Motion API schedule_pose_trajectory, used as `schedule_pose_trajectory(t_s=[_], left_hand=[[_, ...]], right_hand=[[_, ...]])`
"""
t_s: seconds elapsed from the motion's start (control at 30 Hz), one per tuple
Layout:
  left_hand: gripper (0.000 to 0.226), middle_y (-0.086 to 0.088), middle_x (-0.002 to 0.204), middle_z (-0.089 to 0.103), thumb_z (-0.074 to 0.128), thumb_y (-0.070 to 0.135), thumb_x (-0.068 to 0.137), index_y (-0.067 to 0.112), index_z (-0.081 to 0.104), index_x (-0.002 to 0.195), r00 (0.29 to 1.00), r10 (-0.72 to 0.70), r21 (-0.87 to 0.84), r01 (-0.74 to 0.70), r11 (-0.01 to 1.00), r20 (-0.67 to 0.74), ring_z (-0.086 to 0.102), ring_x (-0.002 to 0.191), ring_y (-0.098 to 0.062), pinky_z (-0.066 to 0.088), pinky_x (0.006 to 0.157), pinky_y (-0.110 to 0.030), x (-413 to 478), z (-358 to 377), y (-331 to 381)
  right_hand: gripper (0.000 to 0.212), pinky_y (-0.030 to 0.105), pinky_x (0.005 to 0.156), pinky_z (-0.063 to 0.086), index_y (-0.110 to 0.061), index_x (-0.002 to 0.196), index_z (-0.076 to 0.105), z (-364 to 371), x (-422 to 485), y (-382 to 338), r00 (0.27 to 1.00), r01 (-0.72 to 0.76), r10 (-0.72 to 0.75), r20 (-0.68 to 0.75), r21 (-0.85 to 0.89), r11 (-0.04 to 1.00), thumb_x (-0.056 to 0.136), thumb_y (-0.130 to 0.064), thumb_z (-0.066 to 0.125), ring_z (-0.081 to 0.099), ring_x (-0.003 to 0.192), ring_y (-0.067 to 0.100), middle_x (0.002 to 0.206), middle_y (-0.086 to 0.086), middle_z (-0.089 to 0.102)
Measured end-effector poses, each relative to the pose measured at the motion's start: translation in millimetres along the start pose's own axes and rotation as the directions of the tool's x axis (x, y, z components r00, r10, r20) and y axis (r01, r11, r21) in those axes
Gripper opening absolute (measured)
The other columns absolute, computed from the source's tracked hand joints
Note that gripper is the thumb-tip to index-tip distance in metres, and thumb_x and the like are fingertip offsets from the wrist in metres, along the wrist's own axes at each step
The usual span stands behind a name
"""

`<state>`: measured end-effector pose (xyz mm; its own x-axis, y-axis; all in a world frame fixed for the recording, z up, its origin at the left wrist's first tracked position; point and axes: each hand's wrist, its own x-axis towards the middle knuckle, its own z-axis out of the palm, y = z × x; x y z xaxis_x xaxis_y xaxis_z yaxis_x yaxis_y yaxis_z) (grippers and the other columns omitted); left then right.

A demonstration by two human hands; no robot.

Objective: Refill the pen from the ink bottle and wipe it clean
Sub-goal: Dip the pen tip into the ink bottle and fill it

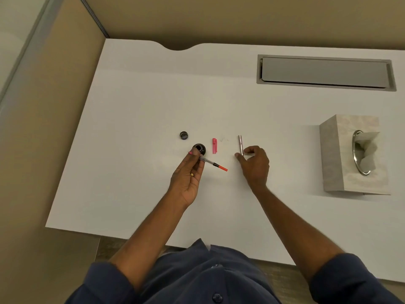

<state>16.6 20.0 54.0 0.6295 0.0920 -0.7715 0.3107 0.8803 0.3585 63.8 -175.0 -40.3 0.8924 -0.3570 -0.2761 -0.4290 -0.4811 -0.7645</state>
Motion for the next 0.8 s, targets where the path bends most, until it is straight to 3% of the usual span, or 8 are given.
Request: schedule_pose_trajectory(t_s=[0.1,0.23,0.3,0.47,0.67,0.8], left_hand=[[0.024,-0.010,0.112,0.077,0.074,0.004,0.087,0.002,0.074,0.110,1.000,-0.008,-0.004,0.008,1.000,0.002,0.076,0.092,-0.012,0.061,0.077,-0.024,3,3,-2],[0.035,-0.011,0.121,0.074,0.073,0.004,0.089,0.001,0.070,0.123,1.000,-0.017,-0.014,0.017,1.000,-0.001,0.075,0.097,-0.013,0.061,0.080,-0.025,9,4,-5],[0.035,-0.012,0.117,0.075,0.075,0.004,0.087,0.001,0.070,0.121,1.000,-0.025,-0.020,0.024,0.999,-0.009,0.076,0.094,-0.013,0.061,0.079,-0.026,12,3,-7],[0.025,-0.010,0.103,0.078,0.075,0.001,0.086,0.001,0.073,0.111,0.998,-0.057,-0.015,0.057,0.998,-0.007,0.077,0.088,-0.014,0.061,0.076,-0.026,16,-4,-16],[0.020,-0.015,0.100,0.077,0.076,0.002,0.085,-0.001,0.073,0.105,0.998,-0.047,-0.016,0.046,0.999,-0.041,0.077,0.086,-0.017,0.063,0.081,-0.030,16,-7,-20],[0.027,-0.020,0.107,0.076,0.074,0.016,0.090,0.000,0.069,0.111,0.998,-0.067,-0.024,0.067,0.997,-0.020,0.077,0.091,-0.022,0.062,0.086,-0.033,15,-6,-18]], right_hand=[[0.019,0.032,0.075,0.051,-0.014,0.099,0.070,-12,-18,-18,1.000,-0.012,0.015,-0.014,0.178,0.984,0.093,-0.030,0.076,0.065,0.078,0.013,0.103,0.000,0.073],[0.014,0.022,0.064,0.057,-0.019,0.103,0.070,-36,-62,-37,0.980,-0.063,-0.019,0.197,0.401,0.914,0.099,-0.033,0.069,0.074,0.075,0.010,0.096,-0.004,0.076],[0.010,0.023,0.068,0.060,-0.018,0.104,0.071,-44,-82,-39,0.954,-0.073,-0.071,0.291,0.456,0.887,0.098,-0.026,0.071,0.076,0.081,0.016,0.093,-0.001,0.077],[0.013,0.023,0.074,0.061,-0.014,0.102,0.073,-46,-106,-38,0.947,-0.062,-0.096,0.308,0.465,0.883,0.091,-0.010,0.079,0.076,0.083,0.017,0.087,0.004,0.077],[0.008,0.027,0.075,0.063,-0.015,0.097,0.074,-39,-104,-41,0.970,-0.017,-0.082,0.229,0.401,0.916,0.092,-0.015,0.079,0.077,0.080,0.017,0.084,-0.001,0.078],[0.006,0.031,0.077,0.062,-0.017,0.096,0.073,-34,-99,-46,0.979,-0.002,-0.075,0.191,0.375,0.927,0.092,-0.017,0.078,0.076,0.080,0.016,0.082,-0.002,0.078]])
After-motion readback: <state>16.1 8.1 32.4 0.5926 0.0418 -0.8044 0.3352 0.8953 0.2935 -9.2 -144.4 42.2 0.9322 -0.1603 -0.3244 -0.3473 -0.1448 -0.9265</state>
